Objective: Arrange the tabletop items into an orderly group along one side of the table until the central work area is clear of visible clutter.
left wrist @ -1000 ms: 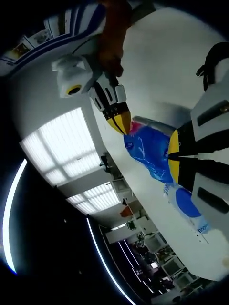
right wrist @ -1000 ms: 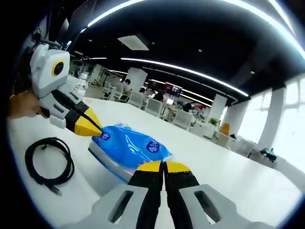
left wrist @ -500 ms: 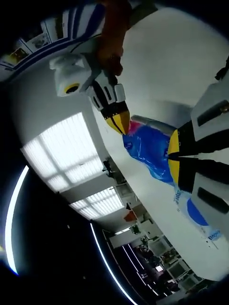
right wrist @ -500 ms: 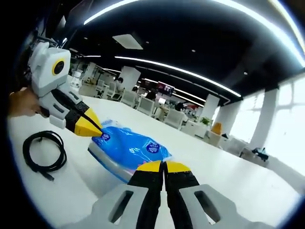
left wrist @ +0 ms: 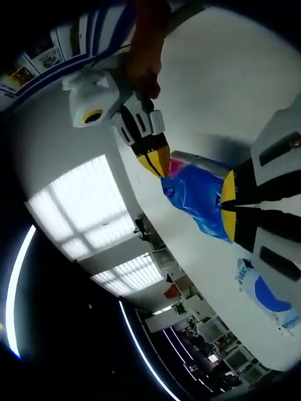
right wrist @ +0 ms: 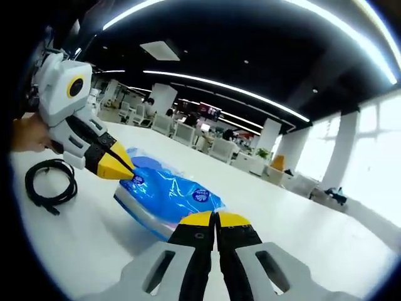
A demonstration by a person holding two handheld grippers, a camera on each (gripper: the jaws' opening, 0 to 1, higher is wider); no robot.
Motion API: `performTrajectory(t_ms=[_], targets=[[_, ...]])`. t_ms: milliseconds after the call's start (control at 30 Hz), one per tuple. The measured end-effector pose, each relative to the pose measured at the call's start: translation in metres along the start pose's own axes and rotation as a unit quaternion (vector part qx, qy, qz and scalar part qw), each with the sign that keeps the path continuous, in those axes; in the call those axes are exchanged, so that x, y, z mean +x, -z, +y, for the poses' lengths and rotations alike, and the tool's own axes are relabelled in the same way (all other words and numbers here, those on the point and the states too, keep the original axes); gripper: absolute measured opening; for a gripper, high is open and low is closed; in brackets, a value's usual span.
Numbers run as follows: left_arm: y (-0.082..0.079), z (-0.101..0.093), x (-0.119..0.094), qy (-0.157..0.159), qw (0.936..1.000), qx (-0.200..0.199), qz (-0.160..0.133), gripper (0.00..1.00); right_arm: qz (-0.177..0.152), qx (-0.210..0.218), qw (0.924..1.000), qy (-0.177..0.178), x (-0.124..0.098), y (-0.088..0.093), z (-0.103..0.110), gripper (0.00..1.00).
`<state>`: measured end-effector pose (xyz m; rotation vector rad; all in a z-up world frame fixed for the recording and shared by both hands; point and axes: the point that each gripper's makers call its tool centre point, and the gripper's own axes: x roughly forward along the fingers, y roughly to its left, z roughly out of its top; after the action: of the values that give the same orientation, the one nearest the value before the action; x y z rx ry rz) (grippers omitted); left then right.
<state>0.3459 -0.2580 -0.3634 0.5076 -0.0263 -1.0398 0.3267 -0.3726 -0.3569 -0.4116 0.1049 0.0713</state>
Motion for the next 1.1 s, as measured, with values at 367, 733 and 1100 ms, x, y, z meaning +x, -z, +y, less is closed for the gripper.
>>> performTrajectory(t_ms=[367,733,1100], targets=[[0.003,-0.012,0.009,0.008,0.9999,-0.004,0.006,0.0,0.013,0.028,0.9995,-0.005,-0.003,0.025,-0.006,0.0],[0.012,-0.026,0.007,0.034,0.9991,-0.007,0.023,0.03,0.028,0.025,0.9993,-0.005,-0.003,0.039,-0.001,0.0],[0.027,-0.026,-0.002,0.038,0.998,-0.019,0.047,0.12,0.027,0.024,0.9993,0.009,-0.009,0.035,-0.001,0.08]])
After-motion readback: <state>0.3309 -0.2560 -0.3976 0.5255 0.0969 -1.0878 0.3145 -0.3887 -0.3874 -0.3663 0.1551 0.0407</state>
